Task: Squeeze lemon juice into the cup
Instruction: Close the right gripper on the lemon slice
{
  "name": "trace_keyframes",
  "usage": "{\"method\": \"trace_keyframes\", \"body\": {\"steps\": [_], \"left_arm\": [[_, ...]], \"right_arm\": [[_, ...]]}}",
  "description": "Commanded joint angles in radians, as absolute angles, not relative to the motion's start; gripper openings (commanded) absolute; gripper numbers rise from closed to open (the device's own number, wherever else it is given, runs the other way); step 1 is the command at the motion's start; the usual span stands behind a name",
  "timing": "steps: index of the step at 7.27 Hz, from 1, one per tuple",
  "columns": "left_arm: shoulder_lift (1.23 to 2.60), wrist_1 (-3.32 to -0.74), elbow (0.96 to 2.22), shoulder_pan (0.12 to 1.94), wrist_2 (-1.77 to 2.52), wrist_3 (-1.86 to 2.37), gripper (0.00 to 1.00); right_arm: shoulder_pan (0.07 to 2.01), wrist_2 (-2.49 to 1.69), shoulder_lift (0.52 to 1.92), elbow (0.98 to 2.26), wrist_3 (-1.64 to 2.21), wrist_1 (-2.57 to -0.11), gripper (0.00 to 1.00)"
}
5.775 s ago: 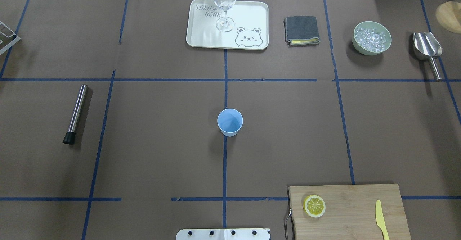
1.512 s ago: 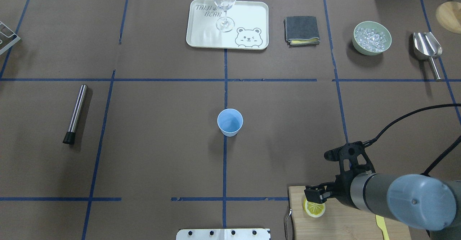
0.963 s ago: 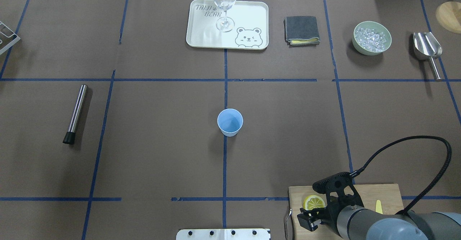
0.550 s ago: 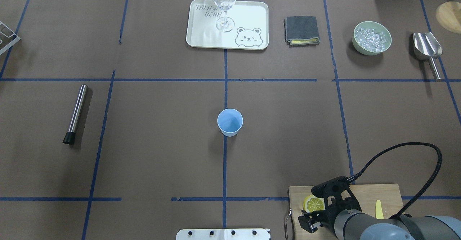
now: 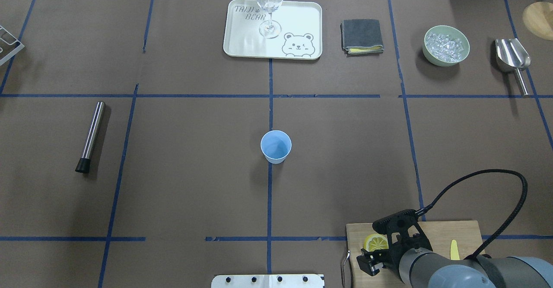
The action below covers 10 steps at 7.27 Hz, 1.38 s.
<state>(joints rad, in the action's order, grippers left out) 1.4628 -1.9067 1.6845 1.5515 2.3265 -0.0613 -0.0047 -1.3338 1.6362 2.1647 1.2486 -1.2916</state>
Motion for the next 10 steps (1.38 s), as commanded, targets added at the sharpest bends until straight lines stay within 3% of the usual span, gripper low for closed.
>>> {"method": "trace_keyframes", "body": {"steps": [1, 8, 10], "left_arm": [[1.462, -1.907, 1.686, 1.552, 2.329, -0.061, 1.0], [1.46, -1.907, 1.694, 1.552, 2.329, -0.061, 1.0], [1.46, -1.907, 1.694, 1.554, 2.329, -0.061, 1.0]], "right_arm": [[0.008, -1.333, 1.631, 2.151, 1.249, -1.292, 1.0], [0.005, -1.335, 1.608, 2.128, 1.249, -1.292, 0.98], [0.005, -1.336, 1.608, 2.129, 1.249, -1.292, 0.89]]}}
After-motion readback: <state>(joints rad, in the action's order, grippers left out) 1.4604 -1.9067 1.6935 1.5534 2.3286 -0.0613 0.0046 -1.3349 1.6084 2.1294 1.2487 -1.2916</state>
